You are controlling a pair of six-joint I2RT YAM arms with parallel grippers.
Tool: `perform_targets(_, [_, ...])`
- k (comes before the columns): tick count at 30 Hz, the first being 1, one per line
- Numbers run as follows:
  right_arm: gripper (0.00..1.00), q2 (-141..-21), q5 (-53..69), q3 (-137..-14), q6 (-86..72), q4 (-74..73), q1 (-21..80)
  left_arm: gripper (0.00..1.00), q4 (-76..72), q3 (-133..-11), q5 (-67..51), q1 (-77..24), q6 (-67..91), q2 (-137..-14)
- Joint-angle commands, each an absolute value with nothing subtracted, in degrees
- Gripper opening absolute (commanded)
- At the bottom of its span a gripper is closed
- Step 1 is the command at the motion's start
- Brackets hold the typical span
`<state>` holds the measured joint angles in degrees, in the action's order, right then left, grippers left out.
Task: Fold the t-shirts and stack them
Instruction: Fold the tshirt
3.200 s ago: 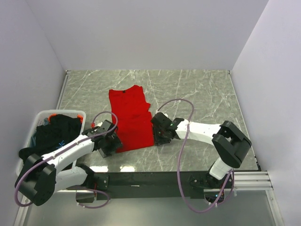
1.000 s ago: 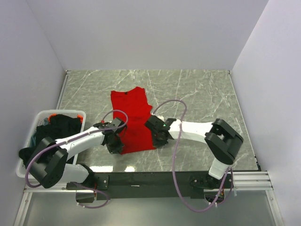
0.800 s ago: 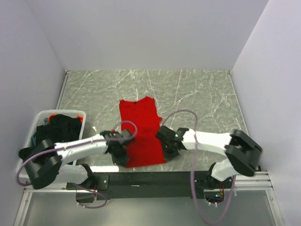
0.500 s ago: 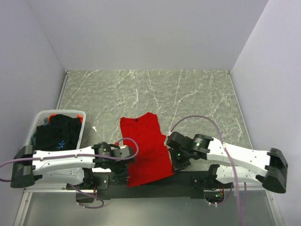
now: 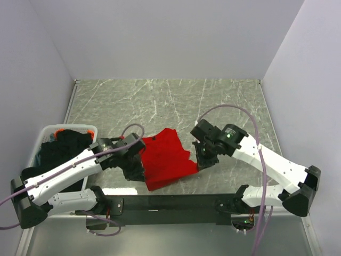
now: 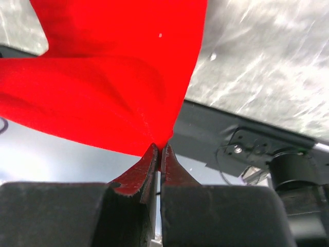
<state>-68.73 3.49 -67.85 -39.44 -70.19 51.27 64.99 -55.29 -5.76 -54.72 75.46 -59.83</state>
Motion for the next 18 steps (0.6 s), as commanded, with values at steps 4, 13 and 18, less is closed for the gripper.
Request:
perform_targets(4, [0.00, -75.74, -1.40, -78.99, -31.56, -75.23, 48.78, 0.01, 68.56, -60.81, -4.13, -47.56, 64.87, -62.49])
perform_targets(13, [0.00, -83.75, -2.64, -88.49, -27.07, -74.09, 45.27, 0.01, 65.40, -63.02, -4.57, -38.77, 58.01, -66.70])
perform_targets(18, [0.00, -87.62, -2.20, -93.15, -25.40, -72.25, 43.68, 0.01, 63.11, -63.46, -4.57, -34.81, 54.94, -69.08])
